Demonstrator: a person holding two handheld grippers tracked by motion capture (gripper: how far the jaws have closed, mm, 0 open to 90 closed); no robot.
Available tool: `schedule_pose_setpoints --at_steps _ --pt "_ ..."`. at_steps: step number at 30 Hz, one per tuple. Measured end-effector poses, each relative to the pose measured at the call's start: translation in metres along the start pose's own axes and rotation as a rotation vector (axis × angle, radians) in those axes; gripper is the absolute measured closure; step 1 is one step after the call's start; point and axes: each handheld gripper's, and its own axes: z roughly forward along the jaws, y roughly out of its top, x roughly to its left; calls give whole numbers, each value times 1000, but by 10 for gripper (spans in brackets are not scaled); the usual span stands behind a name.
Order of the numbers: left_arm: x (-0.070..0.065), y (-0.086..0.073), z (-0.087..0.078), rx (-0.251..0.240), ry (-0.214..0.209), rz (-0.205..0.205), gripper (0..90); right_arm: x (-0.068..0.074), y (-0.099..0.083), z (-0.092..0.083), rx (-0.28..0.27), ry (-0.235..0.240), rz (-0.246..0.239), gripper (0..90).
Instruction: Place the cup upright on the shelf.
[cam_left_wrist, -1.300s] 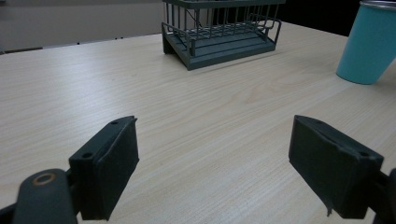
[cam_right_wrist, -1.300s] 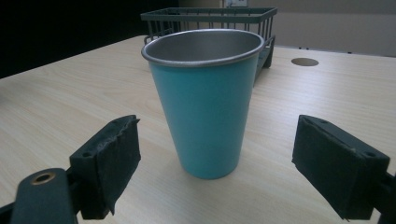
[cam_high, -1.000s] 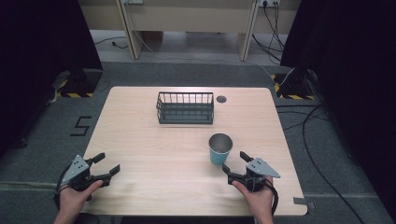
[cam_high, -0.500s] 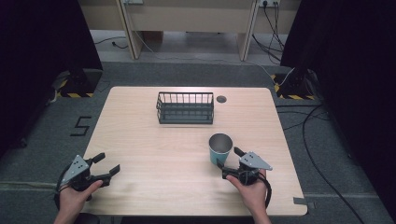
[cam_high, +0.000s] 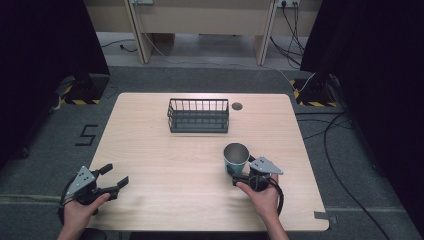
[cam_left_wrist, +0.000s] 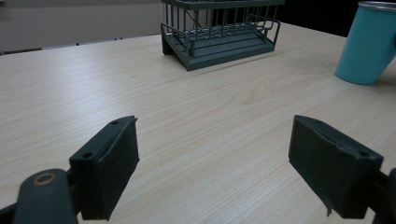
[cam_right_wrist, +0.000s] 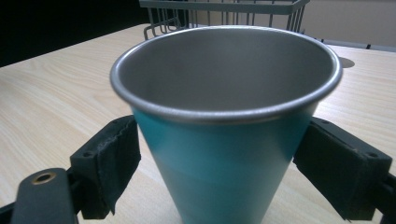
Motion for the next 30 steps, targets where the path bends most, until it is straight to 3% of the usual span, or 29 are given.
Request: schedule_pose_setpoints --at_steps 11,30 --pt "0 0 0 -1 -3 1 154 -3 0 15 -2 9 13 141" --pt "-1 0 0 -2 -7 1 156 0 2 13 -16 14 14 171"
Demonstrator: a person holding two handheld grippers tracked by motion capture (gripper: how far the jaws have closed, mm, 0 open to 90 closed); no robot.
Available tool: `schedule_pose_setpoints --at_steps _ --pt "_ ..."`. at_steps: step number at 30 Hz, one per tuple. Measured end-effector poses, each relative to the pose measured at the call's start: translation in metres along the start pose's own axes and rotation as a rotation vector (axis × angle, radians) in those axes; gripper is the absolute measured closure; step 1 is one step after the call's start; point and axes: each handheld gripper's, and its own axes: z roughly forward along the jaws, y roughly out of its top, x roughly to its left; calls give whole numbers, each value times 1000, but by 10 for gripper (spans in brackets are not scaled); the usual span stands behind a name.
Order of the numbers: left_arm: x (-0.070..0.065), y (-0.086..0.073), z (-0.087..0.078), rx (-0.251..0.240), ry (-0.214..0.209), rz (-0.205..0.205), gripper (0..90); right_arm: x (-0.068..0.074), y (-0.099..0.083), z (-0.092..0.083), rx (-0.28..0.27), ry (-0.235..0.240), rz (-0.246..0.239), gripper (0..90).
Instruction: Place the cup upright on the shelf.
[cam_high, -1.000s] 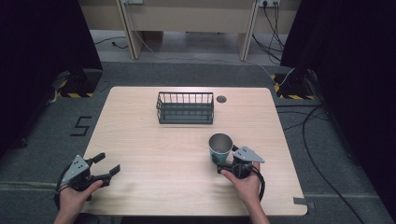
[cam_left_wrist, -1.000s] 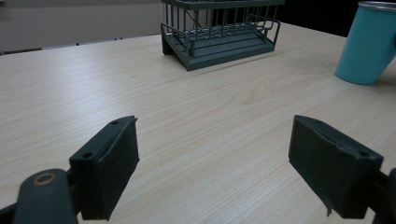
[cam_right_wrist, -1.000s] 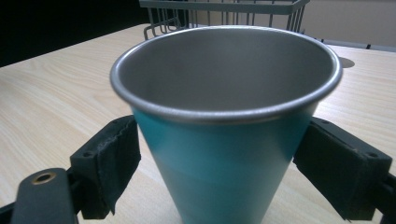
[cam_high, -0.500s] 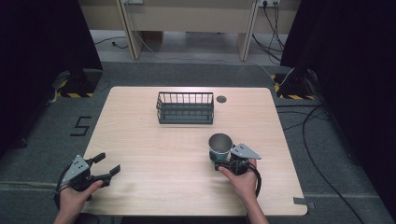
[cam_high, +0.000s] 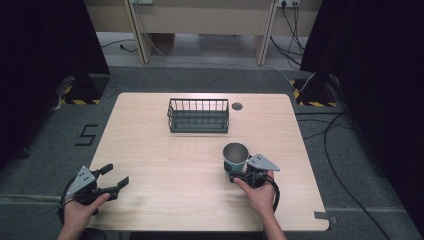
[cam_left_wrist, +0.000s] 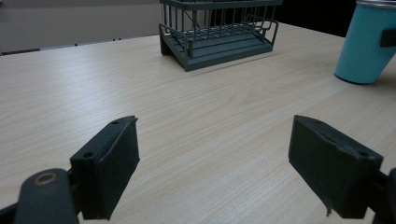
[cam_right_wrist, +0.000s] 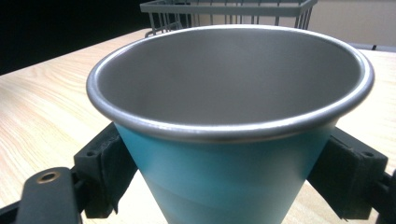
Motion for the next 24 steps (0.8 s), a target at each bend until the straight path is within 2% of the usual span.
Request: schedule_pose_setpoints --at_steps 24 --pt "0 0 0 1 0 -3 162 5 25 0 -48 -5 -32 172"
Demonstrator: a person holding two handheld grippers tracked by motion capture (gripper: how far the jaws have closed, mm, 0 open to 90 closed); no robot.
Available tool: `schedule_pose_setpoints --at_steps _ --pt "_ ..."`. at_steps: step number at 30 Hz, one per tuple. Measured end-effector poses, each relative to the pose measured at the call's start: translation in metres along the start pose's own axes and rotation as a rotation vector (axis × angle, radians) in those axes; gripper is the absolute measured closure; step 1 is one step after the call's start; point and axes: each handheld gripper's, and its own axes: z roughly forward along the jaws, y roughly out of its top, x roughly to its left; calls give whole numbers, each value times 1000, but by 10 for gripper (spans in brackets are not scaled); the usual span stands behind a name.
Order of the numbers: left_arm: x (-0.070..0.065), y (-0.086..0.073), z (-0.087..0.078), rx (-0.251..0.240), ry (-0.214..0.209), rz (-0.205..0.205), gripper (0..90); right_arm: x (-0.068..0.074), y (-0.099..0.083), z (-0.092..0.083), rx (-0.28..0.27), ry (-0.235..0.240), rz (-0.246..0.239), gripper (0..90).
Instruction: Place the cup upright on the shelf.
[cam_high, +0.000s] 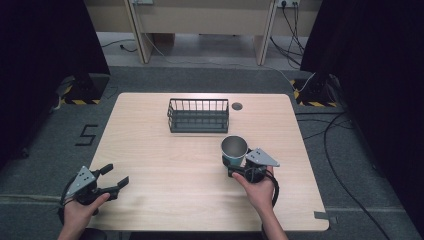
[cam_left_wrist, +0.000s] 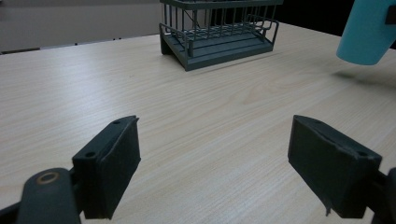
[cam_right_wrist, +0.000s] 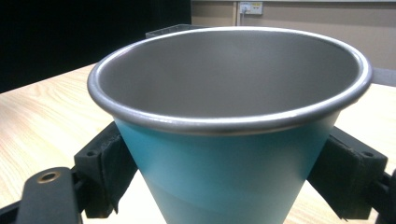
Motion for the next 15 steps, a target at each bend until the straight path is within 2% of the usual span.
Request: schedule_pose_setpoints --at_steps 15 --pt "0 0 0 1 1 0 165 0 17 9 -31 2 -13 172"
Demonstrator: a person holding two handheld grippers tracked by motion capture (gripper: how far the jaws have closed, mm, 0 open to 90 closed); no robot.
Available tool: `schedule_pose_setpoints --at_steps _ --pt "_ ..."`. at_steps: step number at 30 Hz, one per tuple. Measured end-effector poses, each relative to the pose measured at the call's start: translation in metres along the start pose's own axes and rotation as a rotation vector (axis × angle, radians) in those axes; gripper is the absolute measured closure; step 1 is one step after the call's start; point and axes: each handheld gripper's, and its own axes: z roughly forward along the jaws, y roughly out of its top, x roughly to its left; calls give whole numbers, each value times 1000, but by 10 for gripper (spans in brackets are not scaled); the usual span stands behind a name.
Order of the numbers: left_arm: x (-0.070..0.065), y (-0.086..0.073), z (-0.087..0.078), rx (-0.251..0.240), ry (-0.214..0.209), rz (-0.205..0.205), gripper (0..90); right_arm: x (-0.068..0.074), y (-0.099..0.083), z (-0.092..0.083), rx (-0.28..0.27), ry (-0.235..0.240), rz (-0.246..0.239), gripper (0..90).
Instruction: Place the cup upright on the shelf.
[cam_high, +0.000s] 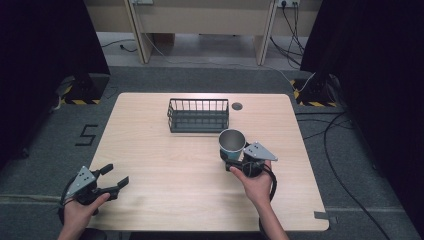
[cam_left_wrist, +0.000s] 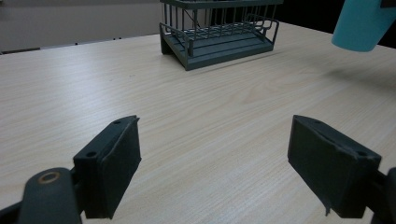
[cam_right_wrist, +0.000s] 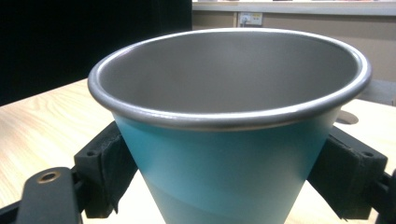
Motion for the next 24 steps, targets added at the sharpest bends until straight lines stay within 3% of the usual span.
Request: schedule_pose_setpoints --at_steps 24 --pt "0 0 -1 0 3 -3 166 -3 35 28 -49 3 -4 172"
